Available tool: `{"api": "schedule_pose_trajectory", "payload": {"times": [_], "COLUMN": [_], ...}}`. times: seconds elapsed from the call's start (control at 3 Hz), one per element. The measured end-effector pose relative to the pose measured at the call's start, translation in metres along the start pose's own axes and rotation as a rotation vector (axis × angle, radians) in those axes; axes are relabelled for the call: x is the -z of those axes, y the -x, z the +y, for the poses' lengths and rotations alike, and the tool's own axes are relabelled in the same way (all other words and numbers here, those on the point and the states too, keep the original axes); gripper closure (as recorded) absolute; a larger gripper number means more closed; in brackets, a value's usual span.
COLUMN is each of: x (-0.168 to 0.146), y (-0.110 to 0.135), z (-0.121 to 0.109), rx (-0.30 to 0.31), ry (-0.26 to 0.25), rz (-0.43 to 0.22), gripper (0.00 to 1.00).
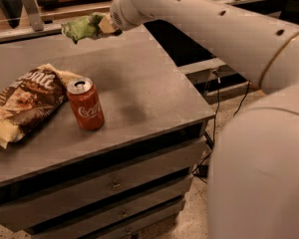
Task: Move green jalapeno chip bag near coke can
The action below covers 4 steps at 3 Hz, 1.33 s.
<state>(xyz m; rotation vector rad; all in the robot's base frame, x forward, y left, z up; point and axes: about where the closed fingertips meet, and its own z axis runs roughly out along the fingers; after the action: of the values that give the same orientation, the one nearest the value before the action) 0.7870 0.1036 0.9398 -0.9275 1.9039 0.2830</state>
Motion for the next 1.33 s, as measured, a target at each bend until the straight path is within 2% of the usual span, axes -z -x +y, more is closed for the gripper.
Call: {"api": "schedule_pose_trajectory", "payload": {"times": [0.33,0.67,1.0,1.33], "x": [0.050,0.078,0.098,0.110], "y": [-0.018,-0.054,-0.082,-0.101], "z": [0.022,0.051,0.074,0.087], "rx": [-0.054,-0.149,-0.232,-0.285], "ry": [-0.042,-0.045,-0.045,-0.041], "rz": [0.076,0.169,0.235,0.280], "gripper": [1.00,1.00,1.00,1.00]}}
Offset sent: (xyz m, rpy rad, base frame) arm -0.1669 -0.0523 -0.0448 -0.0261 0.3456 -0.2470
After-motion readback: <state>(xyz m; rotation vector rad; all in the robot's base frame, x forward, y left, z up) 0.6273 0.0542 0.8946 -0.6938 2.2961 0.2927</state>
